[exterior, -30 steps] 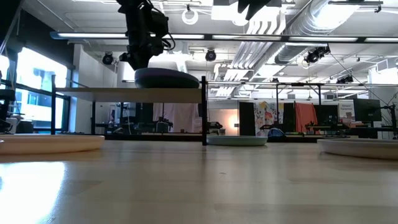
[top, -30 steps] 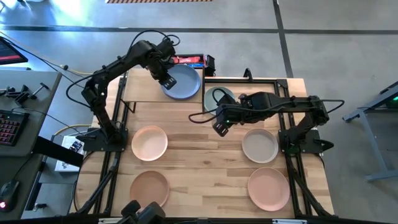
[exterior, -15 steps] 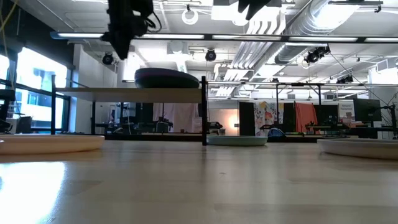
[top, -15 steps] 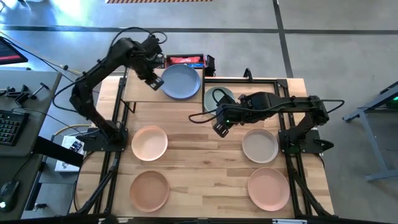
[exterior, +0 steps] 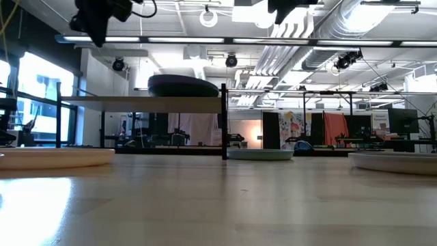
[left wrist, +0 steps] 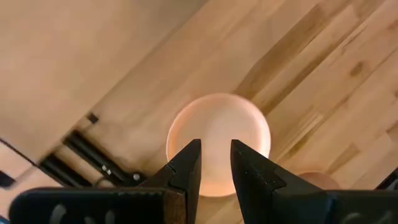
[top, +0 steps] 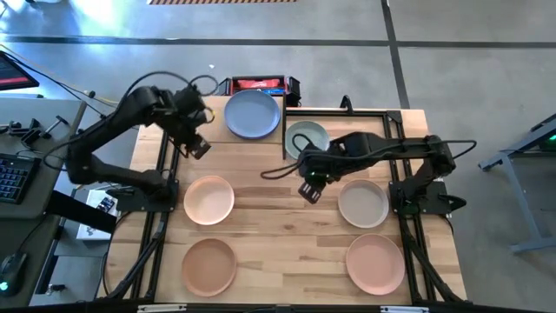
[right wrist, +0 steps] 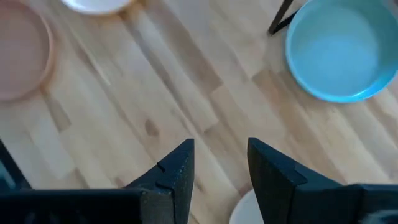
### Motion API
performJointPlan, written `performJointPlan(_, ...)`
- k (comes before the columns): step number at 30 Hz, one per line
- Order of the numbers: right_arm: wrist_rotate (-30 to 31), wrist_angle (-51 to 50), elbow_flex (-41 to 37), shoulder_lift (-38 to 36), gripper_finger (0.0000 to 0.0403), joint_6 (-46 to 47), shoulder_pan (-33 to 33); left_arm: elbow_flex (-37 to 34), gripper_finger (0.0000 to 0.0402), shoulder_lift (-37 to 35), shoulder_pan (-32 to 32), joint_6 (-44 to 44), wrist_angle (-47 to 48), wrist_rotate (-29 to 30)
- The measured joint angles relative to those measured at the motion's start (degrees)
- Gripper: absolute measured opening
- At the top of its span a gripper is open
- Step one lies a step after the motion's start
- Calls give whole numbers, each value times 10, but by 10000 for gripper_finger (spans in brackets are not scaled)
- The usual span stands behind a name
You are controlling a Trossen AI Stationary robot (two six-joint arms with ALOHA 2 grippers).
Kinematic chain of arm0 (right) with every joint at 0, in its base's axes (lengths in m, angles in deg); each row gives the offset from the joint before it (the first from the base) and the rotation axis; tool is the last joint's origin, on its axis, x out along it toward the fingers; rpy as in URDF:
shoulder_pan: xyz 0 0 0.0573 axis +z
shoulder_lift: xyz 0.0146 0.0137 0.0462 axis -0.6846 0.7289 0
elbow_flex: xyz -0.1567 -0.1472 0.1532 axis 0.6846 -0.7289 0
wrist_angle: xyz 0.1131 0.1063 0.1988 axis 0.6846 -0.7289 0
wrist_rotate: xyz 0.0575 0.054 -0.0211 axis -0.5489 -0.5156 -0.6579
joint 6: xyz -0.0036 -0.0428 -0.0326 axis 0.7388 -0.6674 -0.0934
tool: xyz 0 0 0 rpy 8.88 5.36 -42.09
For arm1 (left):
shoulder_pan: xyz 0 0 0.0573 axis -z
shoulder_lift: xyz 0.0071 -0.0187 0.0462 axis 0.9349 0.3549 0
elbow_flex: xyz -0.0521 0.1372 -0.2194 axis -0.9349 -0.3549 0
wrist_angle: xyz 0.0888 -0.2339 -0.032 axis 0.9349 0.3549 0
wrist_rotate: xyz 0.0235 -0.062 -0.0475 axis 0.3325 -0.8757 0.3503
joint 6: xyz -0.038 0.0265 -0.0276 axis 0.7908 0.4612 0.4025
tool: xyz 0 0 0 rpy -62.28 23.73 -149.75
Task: Place and stack plates onto a shelf
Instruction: Stack the light orange plate on top of the blue plate on the shelf
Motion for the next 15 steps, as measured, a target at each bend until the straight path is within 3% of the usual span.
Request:
performJointPlan(5, -27, -45, 0, 21, 129, 36, 29, -76, 76, -52, 39, 76, -17, 0)
performJointPlan(15, -27, -90, 0, 42, 129, 190, 118, -175, 76, -101, 107, 160, -146, 0)
